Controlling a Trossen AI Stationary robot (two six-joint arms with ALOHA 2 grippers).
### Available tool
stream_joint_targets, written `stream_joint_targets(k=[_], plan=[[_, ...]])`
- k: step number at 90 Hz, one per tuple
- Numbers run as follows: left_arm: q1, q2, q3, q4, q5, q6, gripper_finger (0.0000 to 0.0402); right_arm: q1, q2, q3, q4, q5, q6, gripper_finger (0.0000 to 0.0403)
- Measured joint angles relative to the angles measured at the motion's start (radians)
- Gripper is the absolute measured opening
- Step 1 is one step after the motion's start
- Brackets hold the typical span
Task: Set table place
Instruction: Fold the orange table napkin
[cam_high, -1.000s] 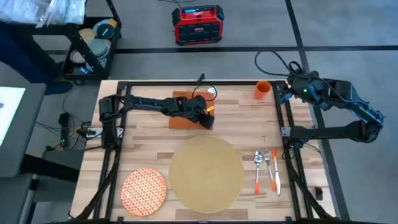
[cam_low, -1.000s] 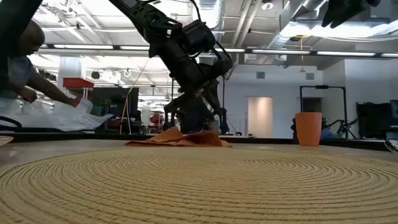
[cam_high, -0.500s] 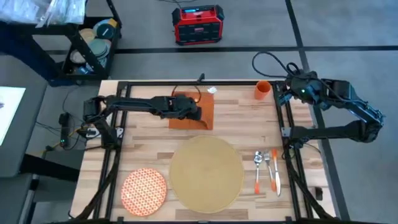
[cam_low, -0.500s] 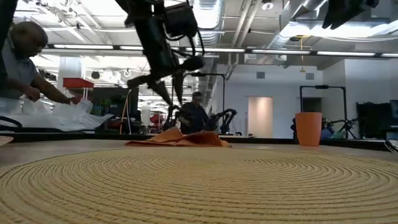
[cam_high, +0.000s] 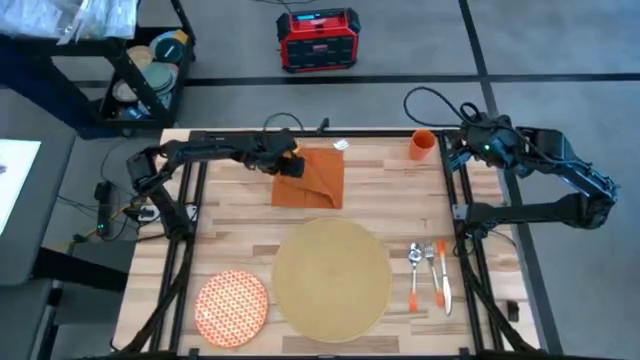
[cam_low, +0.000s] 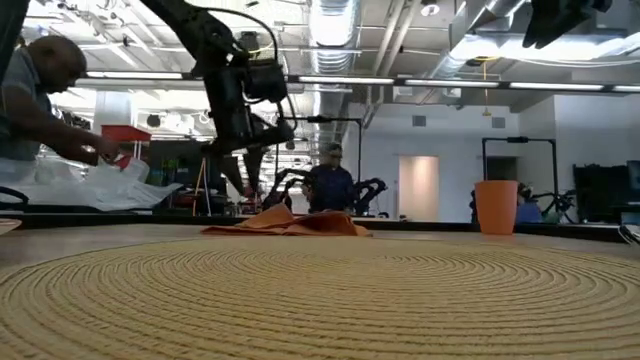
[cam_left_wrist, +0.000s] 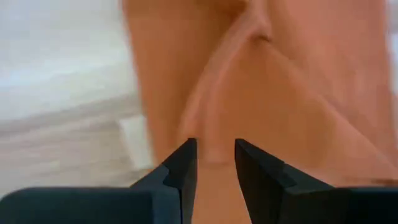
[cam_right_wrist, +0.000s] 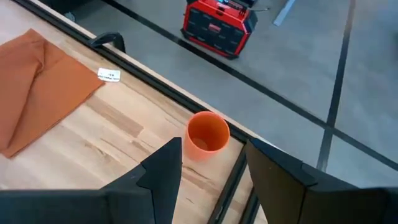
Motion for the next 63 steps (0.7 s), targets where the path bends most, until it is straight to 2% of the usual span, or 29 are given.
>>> stream_joint_targets(k=[16,32,63], plan=[[0.017,0.013,0.0,0.027,0.017,0.101,0.0092,0.0,0.0,0.0,0.001,0.001,0.0,0.0169],[0.017,0.09,0.0,0.044,0.089,0.198,0.0092,0.0,0.0,0.0,0.008,0.002,0.003,0.0169],[0.07,0.081,-0.001,0.011,0.086,0.311,0.0092,0.0,0.0,0.0,0.011,0.003,0.003,0.0169]])
